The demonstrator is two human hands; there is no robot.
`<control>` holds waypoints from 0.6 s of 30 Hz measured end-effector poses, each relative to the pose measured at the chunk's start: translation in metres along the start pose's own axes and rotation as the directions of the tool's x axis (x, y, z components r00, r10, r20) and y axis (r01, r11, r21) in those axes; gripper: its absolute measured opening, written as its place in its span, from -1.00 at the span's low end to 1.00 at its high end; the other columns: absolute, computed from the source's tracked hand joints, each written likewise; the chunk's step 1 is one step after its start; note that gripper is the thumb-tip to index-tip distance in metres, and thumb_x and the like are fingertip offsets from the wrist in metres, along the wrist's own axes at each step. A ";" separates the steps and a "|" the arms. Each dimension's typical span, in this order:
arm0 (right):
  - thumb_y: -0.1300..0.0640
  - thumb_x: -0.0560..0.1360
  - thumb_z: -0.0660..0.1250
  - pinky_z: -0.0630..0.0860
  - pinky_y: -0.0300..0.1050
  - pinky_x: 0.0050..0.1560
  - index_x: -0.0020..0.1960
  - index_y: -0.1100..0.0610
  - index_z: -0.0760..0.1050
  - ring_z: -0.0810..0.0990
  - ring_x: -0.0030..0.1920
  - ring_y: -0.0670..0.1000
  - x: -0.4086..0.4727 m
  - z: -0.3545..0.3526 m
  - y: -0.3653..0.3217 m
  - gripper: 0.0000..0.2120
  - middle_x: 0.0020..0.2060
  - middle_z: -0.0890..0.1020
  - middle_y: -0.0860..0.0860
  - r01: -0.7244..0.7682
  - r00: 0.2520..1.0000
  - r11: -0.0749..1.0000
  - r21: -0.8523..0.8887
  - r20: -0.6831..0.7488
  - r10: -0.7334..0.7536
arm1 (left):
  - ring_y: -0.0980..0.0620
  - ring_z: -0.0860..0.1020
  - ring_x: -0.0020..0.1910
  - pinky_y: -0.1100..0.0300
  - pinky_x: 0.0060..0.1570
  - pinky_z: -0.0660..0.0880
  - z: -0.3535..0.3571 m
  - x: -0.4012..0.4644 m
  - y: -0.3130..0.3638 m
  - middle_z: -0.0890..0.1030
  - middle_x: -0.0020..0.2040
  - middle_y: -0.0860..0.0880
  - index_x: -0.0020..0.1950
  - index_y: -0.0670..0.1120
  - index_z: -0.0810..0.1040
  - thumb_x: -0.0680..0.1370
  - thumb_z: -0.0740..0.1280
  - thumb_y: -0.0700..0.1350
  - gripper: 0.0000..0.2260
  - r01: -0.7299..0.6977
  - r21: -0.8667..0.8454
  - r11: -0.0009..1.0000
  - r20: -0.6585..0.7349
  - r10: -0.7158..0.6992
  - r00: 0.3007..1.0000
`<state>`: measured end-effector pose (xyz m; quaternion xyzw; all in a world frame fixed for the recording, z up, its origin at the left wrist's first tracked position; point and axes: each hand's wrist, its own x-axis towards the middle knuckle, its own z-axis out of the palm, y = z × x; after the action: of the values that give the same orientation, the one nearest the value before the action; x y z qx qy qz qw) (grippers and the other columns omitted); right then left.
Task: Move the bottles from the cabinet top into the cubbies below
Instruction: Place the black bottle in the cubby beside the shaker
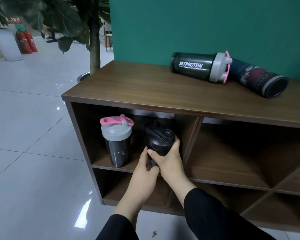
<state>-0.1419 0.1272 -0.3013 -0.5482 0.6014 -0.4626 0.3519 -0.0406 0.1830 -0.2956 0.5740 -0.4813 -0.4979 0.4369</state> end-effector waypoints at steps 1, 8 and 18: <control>0.05 0.38 0.59 0.48 -0.13 0.21 0.59 -0.08 0.07 0.53 0.31 -0.01 -0.001 -0.001 0.002 -0.04 0.36 0.51 -0.07 -0.019 1.000 1.000 -0.014 0.016 0.019 | 0.30 0.35 0.28 0.51 -0.02 0.31 0.001 -0.001 0.000 0.36 0.38 0.19 0.61 0.14 0.04 0.57 0.23 -0.23 -0.31 -0.001 0.004 1.000 0.001 0.001 1.000; -0.03 0.57 0.36 0.45 -0.15 0.37 0.56 -0.04 0.30 0.56 0.34 -0.09 -0.049 -0.035 0.011 -0.41 0.40 0.57 -0.03 -0.065 0.979 0.986 -0.155 0.183 0.094 | 0.29 0.51 0.21 0.36 0.09 0.40 -0.004 -0.021 0.012 0.57 0.27 0.22 0.35 0.19 0.49 0.58 0.26 -0.12 -0.63 -0.202 0.215 0.956 -0.276 0.258 0.926; 0.08 0.57 0.37 0.47 -0.36 0.08 -0.01 0.04 0.63 0.64 0.00 -0.16 -0.022 -0.188 -0.154 -0.92 -0.05 0.70 -0.06 0.614 0.749 0.756 -0.228 -0.135 -0.649 | 0.03 0.57 -0.03 0.19 0.02 0.44 -0.001 -0.035 0.162 0.63 -0.08 0.00 -0.01 -0.16 0.65 0.59 0.25 -0.10 -0.78 -0.722 0.524 0.452 -0.155 0.884 0.441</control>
<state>-0.2624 0.1857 -0.0965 -0.6965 0.4499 -0.5555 0.0623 -0.0603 0.1920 -0.1309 0.4291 -0.6827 0.0144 0.5913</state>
